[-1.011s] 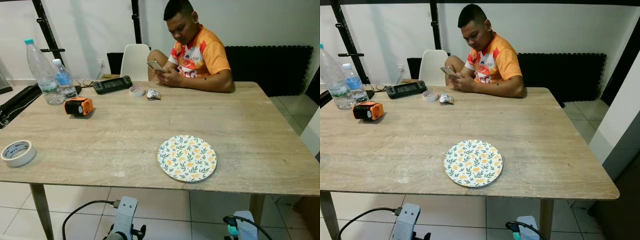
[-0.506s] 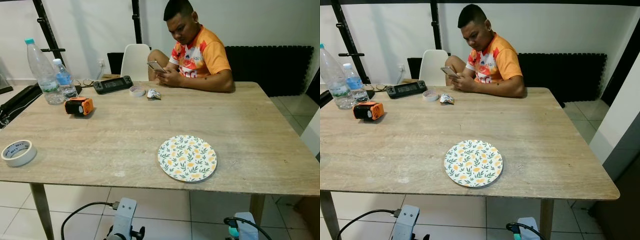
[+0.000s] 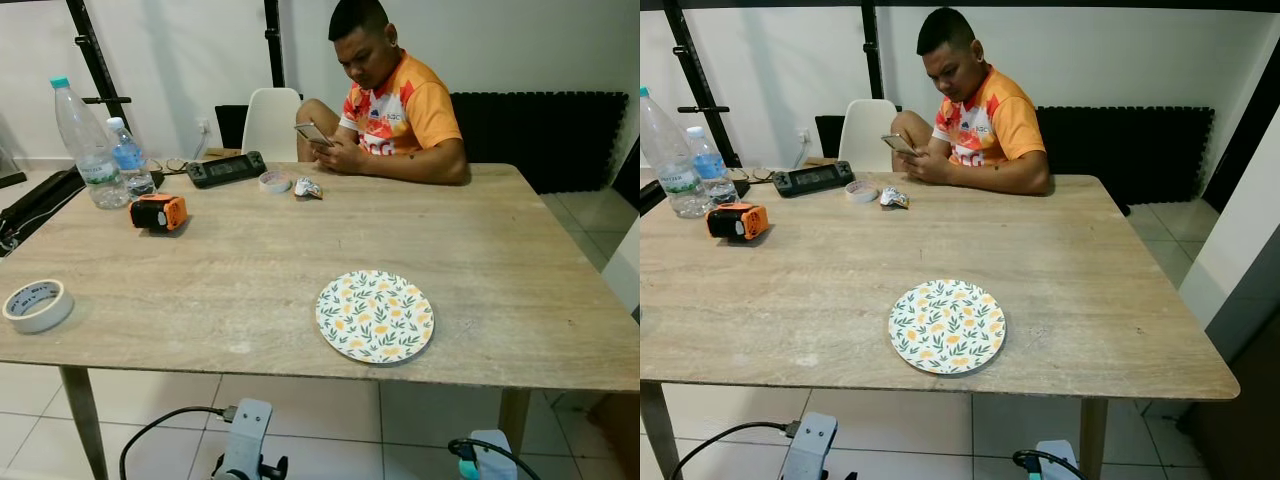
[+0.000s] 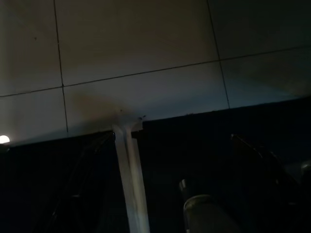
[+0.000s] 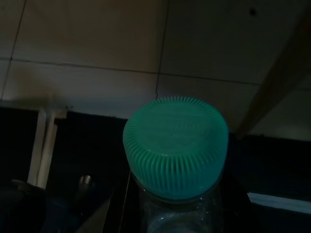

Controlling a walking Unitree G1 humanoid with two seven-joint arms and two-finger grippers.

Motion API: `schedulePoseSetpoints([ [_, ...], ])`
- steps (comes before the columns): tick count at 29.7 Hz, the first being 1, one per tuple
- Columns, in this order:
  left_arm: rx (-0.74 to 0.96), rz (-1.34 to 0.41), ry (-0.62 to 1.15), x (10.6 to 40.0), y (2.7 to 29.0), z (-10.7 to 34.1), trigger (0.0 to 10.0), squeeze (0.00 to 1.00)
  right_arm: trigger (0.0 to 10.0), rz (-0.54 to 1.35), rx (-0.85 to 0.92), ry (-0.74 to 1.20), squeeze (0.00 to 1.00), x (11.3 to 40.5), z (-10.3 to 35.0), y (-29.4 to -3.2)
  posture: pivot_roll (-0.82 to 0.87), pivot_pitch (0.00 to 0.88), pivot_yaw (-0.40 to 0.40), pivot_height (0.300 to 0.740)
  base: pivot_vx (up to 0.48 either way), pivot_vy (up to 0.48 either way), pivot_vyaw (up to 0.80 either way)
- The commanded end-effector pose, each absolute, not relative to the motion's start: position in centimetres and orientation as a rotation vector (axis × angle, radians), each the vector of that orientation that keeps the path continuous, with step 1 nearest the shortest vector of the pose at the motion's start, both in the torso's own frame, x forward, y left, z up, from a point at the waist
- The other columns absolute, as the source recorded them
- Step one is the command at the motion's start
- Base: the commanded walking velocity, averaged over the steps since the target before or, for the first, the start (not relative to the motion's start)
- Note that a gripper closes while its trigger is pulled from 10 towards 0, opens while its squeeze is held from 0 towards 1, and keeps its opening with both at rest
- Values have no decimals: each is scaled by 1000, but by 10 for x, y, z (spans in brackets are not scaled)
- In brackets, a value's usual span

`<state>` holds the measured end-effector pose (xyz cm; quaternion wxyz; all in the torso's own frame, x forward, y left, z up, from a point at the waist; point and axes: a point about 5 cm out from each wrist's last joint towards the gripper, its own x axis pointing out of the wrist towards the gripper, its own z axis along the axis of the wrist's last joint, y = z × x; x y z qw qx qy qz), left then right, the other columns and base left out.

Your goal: Restocking fridge

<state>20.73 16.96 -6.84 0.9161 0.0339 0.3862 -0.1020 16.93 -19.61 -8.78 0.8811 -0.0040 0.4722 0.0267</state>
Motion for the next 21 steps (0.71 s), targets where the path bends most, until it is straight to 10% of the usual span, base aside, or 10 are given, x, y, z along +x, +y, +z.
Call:
schedulePoseSetpoints([
  [1,90,-209,804,208,174,-68,10000,0,10000,49,-14,996,0,167,-89,-198,-1,17,-14,734,0,0,-800],
  [21,113,-236,801,211,174,-66,10000,0,10000,43,-8,1000,0,168,-89,-198,5,12,-13,734,0,0,-800],
])
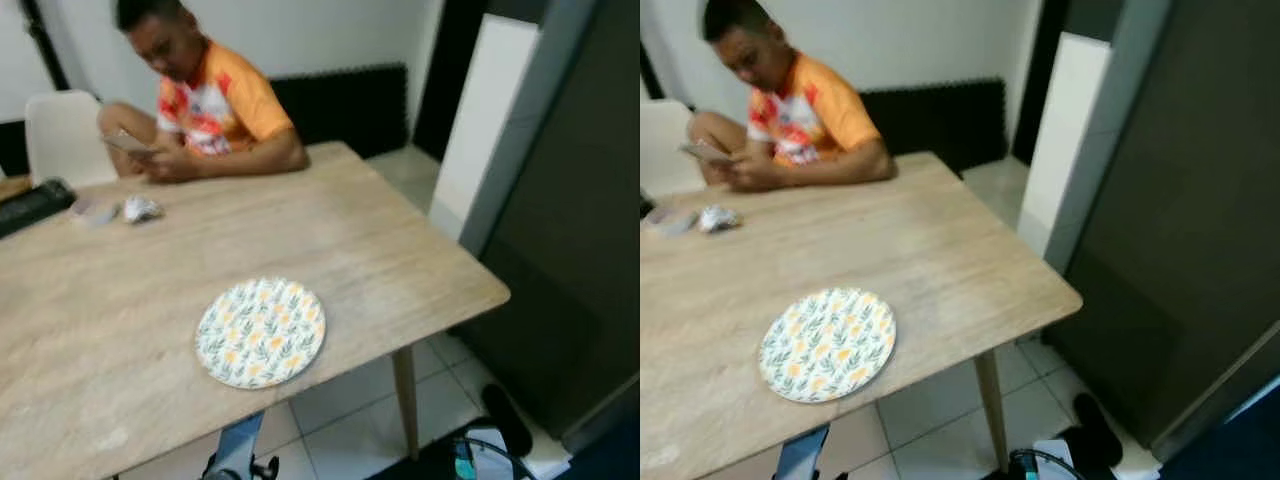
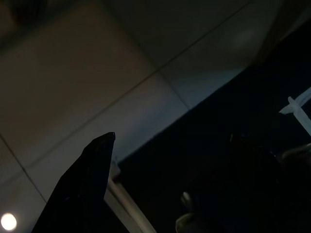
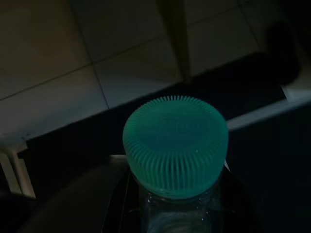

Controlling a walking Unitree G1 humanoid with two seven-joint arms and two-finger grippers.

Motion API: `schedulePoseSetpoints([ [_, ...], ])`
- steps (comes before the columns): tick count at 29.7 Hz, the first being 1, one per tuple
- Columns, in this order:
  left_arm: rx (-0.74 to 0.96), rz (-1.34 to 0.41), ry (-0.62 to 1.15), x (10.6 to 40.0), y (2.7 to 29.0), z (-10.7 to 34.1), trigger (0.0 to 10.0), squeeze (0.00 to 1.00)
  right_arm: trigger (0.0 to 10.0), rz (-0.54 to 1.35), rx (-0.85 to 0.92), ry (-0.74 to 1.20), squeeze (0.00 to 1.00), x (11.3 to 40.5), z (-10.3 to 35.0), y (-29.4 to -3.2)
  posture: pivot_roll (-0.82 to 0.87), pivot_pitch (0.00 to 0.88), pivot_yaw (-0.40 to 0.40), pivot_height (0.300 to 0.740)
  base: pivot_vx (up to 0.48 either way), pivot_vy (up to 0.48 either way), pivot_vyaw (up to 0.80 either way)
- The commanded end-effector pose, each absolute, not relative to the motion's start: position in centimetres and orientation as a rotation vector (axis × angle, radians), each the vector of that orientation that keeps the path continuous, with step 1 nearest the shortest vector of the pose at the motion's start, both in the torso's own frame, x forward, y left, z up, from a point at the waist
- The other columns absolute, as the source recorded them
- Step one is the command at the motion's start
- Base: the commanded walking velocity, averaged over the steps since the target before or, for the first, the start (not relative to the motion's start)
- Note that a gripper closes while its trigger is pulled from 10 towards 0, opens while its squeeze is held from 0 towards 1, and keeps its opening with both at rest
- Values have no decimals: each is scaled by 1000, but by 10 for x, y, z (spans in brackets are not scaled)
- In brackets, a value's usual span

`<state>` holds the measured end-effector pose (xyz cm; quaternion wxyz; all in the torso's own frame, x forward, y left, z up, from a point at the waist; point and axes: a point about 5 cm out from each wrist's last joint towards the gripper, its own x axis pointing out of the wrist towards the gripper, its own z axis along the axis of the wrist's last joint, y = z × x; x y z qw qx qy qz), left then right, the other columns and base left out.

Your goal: Restocking fridge

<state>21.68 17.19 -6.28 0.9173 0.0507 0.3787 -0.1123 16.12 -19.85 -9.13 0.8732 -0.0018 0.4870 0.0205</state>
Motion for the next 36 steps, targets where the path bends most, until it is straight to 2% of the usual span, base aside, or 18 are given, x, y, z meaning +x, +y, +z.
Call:
schedulePoseSetpoints([
  [1,113,-236,801,211,174,-66,10000,0,10000,43,-8,1000,0,168,-89,-198,5,12,-13,734,0,0,-800],
  [10,116,-252,796,210,173,-66,10000,0,10000,37,-1,1001,0,167,-89,-200,6,11,-14,734,0,0,-800],
  [24,111,-277,785,210,171,-66,10000,0,10000,39,-4,1018,0,162,-91,-198,7,11,-15,734,0,0,0],
  [36,95,-264,764,216,170,-62,10000,0,10000,42,-14,1027,0,160,-93,-196,-11,12,-12,734,0,-285,0],
])
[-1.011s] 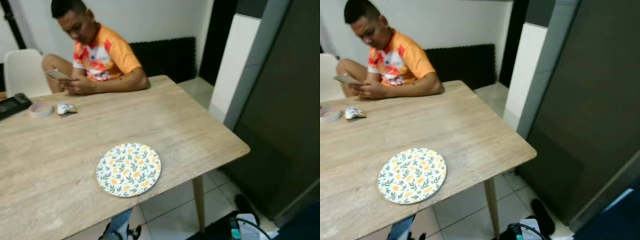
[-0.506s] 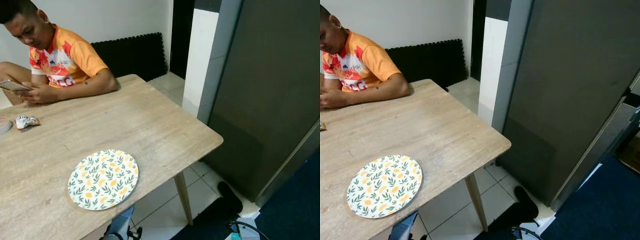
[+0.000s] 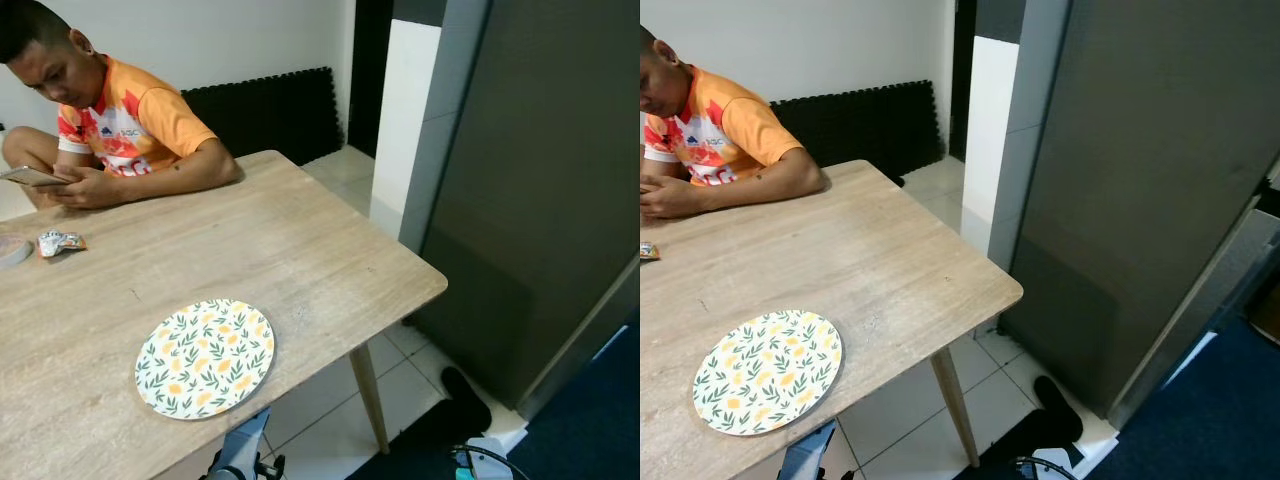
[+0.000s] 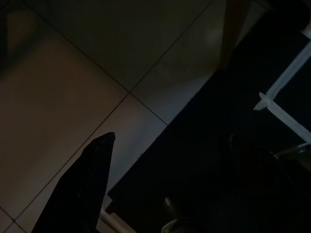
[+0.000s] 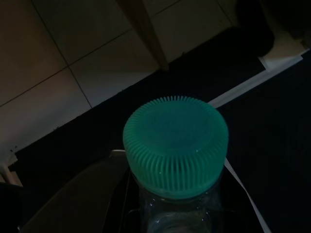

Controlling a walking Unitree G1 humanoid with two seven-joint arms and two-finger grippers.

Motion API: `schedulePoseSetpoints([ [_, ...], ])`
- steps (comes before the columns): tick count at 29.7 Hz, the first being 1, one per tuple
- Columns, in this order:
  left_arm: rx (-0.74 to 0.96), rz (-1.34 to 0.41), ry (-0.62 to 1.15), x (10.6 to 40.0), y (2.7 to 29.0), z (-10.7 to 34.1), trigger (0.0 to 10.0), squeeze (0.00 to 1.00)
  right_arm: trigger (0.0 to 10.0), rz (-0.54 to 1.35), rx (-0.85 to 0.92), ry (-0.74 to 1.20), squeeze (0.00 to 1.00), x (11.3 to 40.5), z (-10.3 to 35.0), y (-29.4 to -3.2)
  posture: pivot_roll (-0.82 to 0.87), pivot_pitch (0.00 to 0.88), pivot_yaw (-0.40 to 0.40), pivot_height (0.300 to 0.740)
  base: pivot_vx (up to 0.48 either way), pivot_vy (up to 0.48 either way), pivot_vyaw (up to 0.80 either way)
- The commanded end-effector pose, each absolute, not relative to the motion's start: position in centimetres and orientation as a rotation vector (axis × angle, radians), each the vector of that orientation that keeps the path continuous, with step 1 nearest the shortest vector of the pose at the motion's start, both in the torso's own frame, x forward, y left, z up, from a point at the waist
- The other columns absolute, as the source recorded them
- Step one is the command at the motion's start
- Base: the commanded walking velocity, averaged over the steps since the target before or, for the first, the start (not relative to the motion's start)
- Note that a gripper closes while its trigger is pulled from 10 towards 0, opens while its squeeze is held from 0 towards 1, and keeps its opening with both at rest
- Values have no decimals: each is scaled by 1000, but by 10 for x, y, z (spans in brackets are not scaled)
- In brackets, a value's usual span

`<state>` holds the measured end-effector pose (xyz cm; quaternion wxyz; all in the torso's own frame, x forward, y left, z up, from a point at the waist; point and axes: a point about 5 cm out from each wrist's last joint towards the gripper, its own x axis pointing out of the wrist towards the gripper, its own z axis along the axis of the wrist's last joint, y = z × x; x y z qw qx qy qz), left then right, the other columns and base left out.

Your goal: Restocking fridge

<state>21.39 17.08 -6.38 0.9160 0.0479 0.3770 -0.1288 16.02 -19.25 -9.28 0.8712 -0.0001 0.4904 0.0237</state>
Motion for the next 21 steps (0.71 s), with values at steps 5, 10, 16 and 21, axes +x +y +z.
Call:
schedulePoseSetpoints([
  [5,87,-263,753,219,168,-61,10000,0,10000,43,-18,1030,0,159,-93,-195,-16,12,-14,734,0,-293,0],
  [10,76,-271,742,219,165,-60,10000,0,10000,48,-21,1024,0,163,-92,-190,-19,13,-15,734,0,-295,0],
  [16,71,-277,740,219,163,-60,10000,0,10000,51,-20,1022,0,162,-93,-188,-22,16,-14,734,0,-296,0],
  [21,70,-279,739,220,163,-60,10000,0,10000,49,-20,1023,0,161,-93,-190,-23,17,-14,734,0,-293,0],
])
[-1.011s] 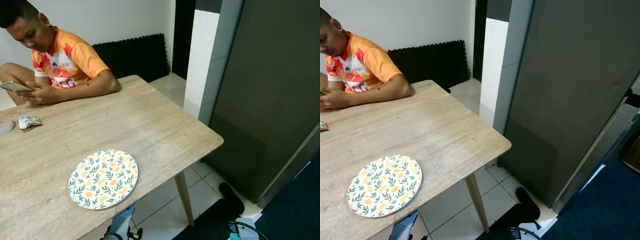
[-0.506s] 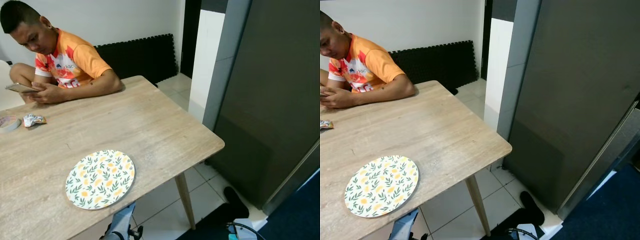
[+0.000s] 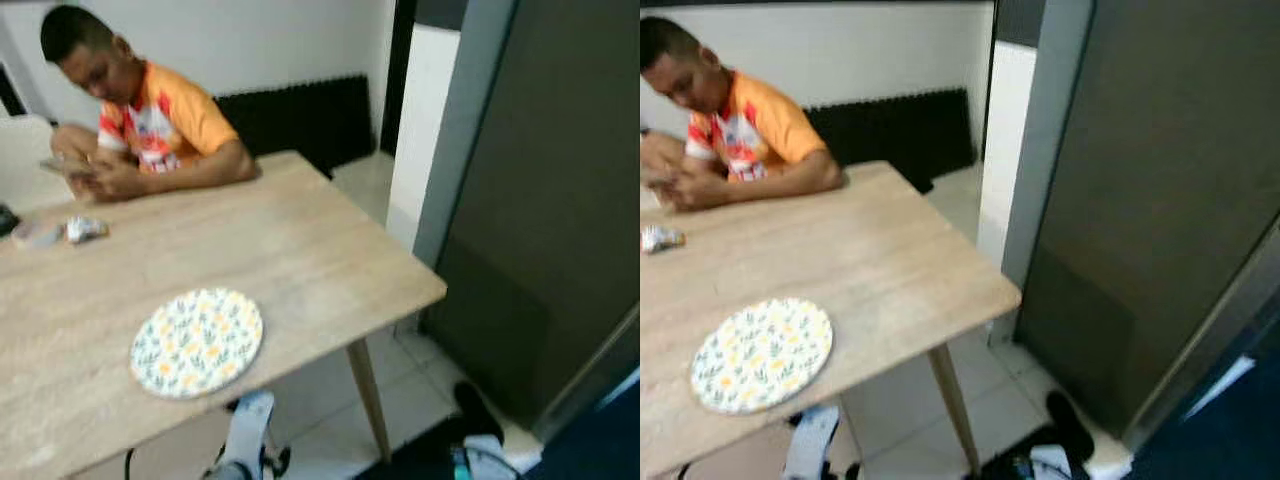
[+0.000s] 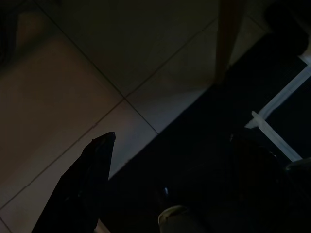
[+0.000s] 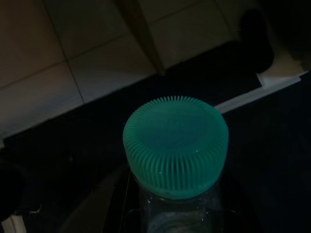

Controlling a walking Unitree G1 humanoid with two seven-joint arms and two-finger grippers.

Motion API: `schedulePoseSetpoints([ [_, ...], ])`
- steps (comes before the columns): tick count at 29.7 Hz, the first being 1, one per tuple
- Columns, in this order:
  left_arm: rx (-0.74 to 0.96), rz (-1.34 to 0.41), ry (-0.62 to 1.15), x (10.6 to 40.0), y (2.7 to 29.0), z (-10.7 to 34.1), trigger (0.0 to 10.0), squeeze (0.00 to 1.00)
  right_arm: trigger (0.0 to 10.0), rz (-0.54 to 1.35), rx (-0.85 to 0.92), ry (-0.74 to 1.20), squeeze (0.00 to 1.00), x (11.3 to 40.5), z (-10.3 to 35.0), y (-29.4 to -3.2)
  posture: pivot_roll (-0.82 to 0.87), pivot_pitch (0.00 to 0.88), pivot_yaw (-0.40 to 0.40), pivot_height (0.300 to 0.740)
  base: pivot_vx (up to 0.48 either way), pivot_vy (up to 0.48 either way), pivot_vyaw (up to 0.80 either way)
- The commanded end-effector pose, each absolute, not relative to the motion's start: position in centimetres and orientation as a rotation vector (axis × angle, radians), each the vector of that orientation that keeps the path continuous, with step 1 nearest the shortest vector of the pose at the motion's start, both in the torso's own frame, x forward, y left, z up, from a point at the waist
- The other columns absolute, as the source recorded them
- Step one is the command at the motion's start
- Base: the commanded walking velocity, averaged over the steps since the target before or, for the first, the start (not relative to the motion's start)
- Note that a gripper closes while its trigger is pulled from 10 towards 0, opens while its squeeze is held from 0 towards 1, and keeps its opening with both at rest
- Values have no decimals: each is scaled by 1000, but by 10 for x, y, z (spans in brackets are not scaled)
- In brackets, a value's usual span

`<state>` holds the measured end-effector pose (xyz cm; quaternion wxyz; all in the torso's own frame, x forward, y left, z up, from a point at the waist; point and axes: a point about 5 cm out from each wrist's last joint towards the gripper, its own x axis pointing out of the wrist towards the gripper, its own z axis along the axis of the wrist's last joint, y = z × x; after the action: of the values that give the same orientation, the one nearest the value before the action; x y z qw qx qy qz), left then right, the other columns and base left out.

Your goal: Restocking fridge

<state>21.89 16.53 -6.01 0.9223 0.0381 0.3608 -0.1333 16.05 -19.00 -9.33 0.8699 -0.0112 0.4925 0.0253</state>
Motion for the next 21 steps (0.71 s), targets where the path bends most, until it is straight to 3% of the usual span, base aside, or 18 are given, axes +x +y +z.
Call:
schedulePoseSetpoints([
  [1,69,-279,739,220,163,-60,10000,0,10000,48,-21,1024,0,161,-93,-191,-23,17,-14,734,0,-292,0],
  [21,46,-268,722,226,162,-56,10000,0,10000,42,-27,1022,0,161,-91,-202,-25,23,-14,734,0,-293,0],
])
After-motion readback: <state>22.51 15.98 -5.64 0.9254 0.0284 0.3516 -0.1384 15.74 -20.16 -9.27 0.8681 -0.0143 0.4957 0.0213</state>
